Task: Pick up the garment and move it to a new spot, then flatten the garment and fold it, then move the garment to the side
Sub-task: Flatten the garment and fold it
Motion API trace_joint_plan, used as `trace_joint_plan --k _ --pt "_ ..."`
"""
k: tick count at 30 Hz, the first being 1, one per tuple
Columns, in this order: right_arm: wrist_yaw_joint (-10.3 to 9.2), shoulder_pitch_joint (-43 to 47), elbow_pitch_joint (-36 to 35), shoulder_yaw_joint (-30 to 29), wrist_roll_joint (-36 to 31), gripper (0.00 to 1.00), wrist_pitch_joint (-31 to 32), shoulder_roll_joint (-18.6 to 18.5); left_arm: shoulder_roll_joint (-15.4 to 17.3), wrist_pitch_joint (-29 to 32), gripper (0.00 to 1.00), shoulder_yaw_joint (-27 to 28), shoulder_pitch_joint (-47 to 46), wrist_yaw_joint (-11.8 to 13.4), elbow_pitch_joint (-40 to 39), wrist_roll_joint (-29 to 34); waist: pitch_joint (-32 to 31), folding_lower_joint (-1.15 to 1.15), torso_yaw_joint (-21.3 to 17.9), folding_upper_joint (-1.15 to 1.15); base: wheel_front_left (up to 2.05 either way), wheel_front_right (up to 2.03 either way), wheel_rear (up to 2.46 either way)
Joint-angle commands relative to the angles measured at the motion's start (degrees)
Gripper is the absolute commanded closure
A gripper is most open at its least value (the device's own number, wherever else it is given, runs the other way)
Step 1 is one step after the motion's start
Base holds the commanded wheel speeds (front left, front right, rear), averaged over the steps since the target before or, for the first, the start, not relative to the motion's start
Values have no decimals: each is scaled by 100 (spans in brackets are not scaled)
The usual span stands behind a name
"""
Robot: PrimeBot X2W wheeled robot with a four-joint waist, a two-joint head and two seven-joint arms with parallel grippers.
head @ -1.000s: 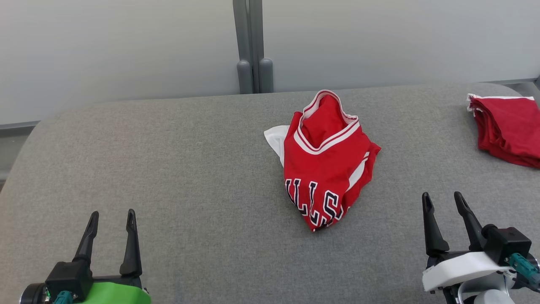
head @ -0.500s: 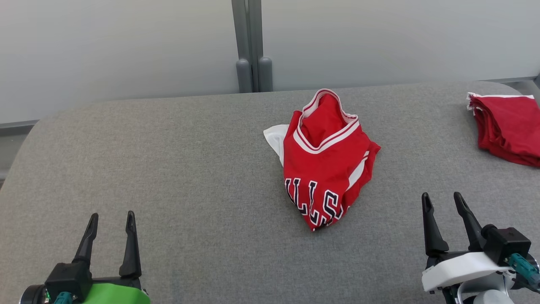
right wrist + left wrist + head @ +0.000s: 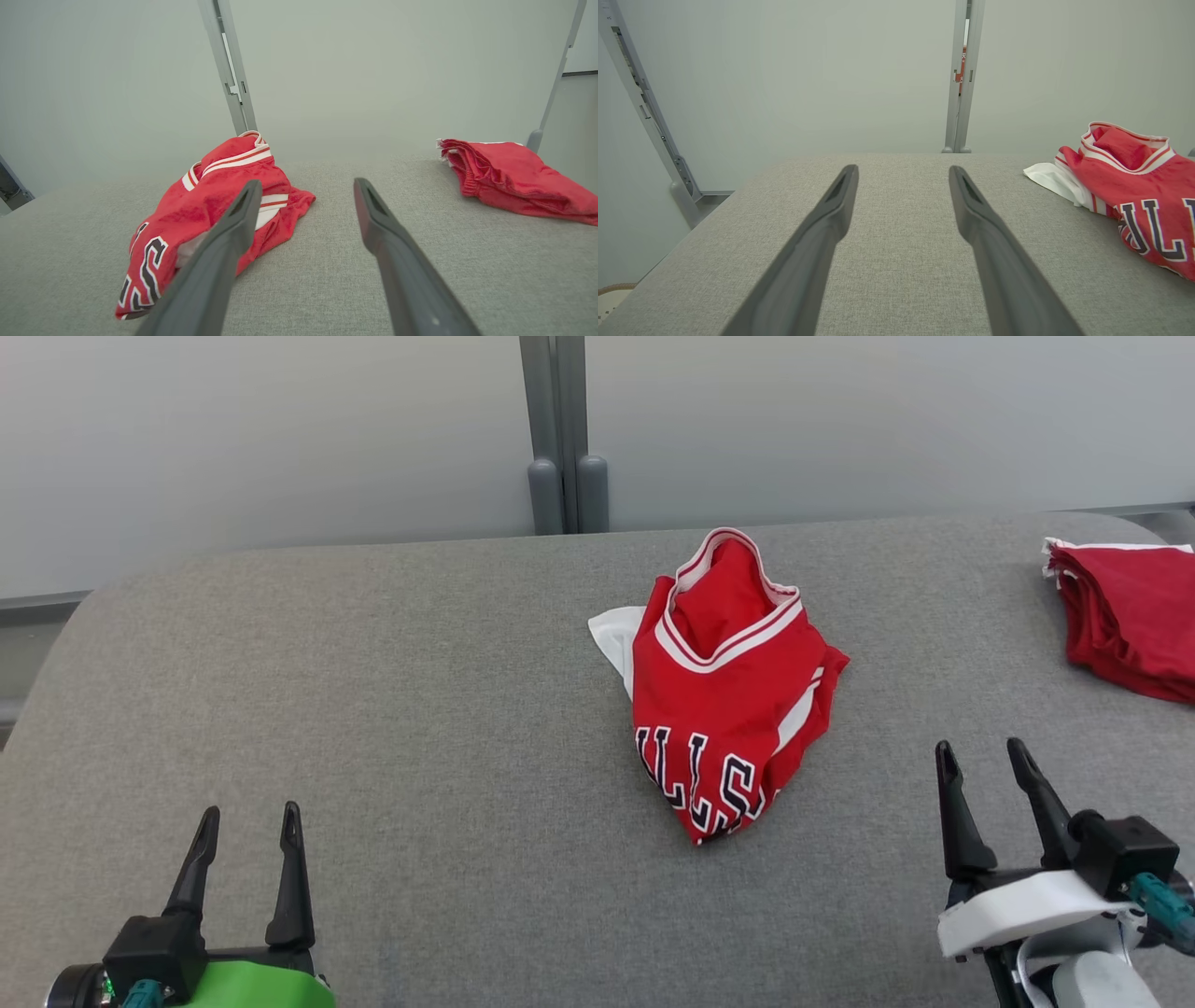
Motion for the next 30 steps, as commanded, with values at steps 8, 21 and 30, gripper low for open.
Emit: trace_joint_plan --k 8,21,30 --pt "-11 -1001 473 283 2 0 -16 -459 -30 -1 0 -116 -292 -33 85 49 272 0 274 0 0 0 0" --pt "-11 -2838 2402 797 182 0 -16 -1223 -118 -1 0 -501 -817 -45 208 -7 1064 0 946 0 0 0 0" --pt "-11 -3468 3918 1371 787 0 2 -1231 -141 -1 0 -750 -1077 -47 288 -102 1303 0 1247 0 0 0 0"
